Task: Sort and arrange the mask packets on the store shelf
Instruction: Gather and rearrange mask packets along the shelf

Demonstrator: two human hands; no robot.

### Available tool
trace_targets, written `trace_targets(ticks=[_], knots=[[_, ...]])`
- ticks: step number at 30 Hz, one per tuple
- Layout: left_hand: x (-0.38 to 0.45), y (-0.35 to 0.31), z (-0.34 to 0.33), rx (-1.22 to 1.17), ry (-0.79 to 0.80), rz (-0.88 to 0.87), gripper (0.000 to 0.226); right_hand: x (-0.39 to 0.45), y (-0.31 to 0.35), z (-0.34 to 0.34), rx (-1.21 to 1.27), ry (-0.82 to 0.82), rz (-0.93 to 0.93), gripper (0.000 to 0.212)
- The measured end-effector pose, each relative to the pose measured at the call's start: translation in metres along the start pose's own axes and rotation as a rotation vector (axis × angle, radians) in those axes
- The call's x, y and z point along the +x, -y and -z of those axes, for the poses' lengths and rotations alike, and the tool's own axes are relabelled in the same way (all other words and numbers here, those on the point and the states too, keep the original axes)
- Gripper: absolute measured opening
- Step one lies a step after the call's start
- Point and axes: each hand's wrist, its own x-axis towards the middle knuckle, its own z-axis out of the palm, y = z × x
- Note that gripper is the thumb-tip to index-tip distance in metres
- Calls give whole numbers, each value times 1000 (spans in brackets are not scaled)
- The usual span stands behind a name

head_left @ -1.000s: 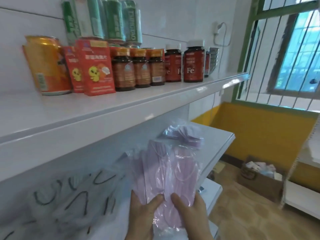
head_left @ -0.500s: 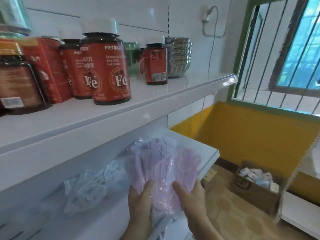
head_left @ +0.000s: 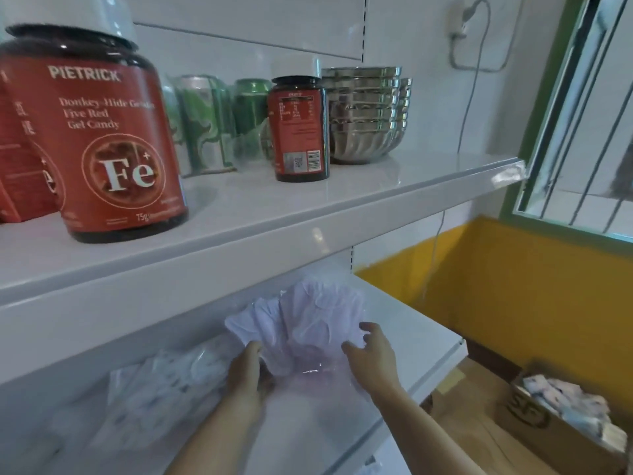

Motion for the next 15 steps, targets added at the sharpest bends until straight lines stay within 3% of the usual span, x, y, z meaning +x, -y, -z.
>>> trace_targets(ticks=[8, 11, 15], knots=[[-61, 18, 61, 241, -44, -81, 24, -65, -18, -3, -324, 36, 313, 44], [-95, 23, 97, 381, -32, -162, 6, -96, -26, -14, -472, 27, 467, 46], [-142, 22, 162, 551, -63, -272, 42, -147, -20, -48, -518, 86, 563, 47]])
